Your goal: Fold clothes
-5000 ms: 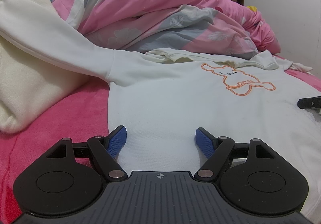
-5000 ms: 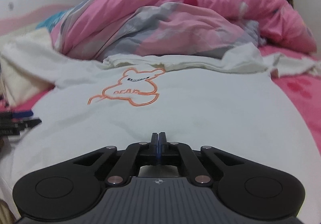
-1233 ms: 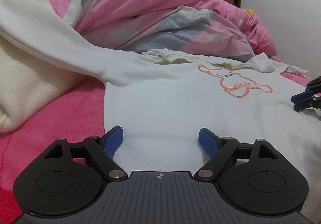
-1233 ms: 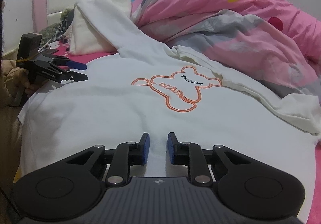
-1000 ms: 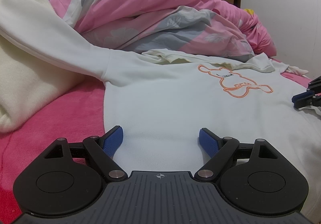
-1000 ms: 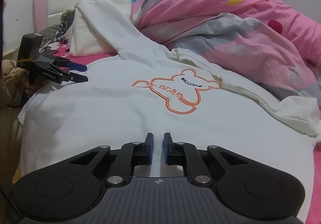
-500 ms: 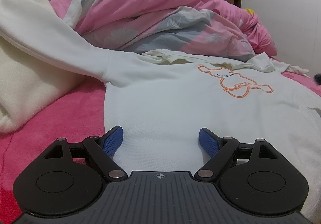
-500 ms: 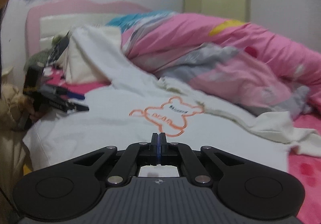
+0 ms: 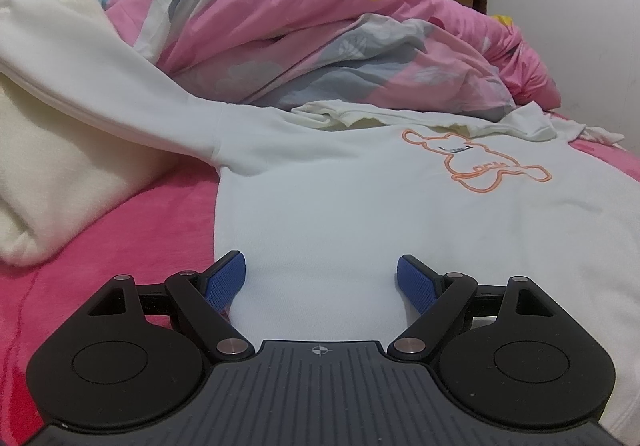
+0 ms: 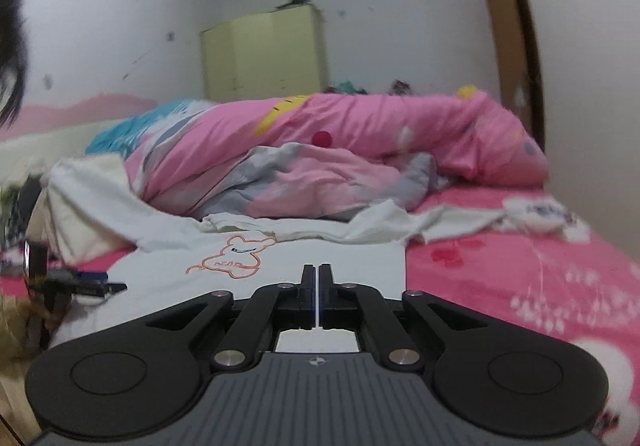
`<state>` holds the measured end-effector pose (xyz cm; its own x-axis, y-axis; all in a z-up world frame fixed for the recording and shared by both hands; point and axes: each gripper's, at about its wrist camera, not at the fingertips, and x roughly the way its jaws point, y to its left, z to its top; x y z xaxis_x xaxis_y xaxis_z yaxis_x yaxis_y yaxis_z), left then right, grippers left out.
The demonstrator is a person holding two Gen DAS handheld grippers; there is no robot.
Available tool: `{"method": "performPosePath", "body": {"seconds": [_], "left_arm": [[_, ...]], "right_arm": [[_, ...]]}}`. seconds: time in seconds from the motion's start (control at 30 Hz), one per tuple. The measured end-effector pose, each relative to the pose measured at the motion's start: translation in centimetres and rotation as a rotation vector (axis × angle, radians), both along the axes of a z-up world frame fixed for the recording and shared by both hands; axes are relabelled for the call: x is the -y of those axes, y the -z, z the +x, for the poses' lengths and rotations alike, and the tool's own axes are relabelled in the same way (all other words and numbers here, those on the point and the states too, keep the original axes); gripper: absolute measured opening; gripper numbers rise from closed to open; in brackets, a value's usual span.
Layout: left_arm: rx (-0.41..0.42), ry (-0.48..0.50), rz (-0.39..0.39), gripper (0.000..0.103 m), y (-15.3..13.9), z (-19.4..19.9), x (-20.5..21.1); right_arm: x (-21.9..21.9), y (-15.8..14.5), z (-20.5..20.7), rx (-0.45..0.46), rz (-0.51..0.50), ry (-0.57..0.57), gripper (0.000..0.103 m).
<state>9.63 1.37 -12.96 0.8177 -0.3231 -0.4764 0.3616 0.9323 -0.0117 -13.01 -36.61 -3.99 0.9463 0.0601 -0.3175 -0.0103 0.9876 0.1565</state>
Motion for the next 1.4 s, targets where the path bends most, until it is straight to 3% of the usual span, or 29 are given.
{"method": "performPosePath", "body": {"seconds": [0.07, 0.1, 0.13, 0.3, 0.43, 0.67, 0.77, 0.93, 1.1, 1.27, 1.4], "left_arm": [[0.001, -0.001, 0.001, 0.084, 0.0, 0.0, 0.0], [0.001, -0.001, 0.000, 0.084, 0.0, 0.0, 0.0], [0.000, 0.000, -0.001, 0.084, 0.0, -0.1, 0.0], [-0.003, 0.002, -0.005, 0.084, 0.0, -0.1, -0.1], [-0.010, 0.007, -0.011, 0.084, 0.0, 0.2, -0.2], [-0.023, 0.018, -0.023, 0.086, 0.0, 0.5, -0.3], [-0.024, 0.020, -0.024, 0.086, 0.0, 0.6, -0.3], [-0.025, 0.023, -0.025, 0.087, 0.0, 0.7, -0.4], [-0.026, 0.022, -0.025, 0.087, 0.0, 0.7, -0.3], [-0.026, 0.022, -0.025, 0.087, 0.0, 0.7, -0.3], [-0.025, 0.022, -0.025, 0.087, 0.0, 0.7, -0.3]], "right_arm": [[-0.1, 0.6, 1.2, -0.031, 0.041, 0.003, 0.016], [-0.4, 1.0, 2.0, -0.039, 0.064, -0.006, 0.034], [-0.7, 1.4, 2.8, -0.047, 0.086, -0.015, 0.045], [-4.1, 4.0, 9.2, -0.117, 0.140, -0.118, 0.045], [-7.0, 6.3, 14.4, -0.218, 0.100, -0.148, 0.044], [-8.2, 8.5, 18.1, -0.284, 0.086, -0.140, 0.038], [-8.3, 8.5, 18.5, -0.283, 0.076, -0.138, 0.036], [-9.1, 8.6, 18.9, -0.275, 0.019, -0.154, 0.021], [-9.4, 8.6, 19.1, -0.267, 0.003, -0.156, 0.013], [-9.2, 8.7, 19.1, -0.258, 0.021, -0.160, 0.000], [-8.4, 8.6, 18.9, -0.233, 0.095, -0.169, 0.000]]}}
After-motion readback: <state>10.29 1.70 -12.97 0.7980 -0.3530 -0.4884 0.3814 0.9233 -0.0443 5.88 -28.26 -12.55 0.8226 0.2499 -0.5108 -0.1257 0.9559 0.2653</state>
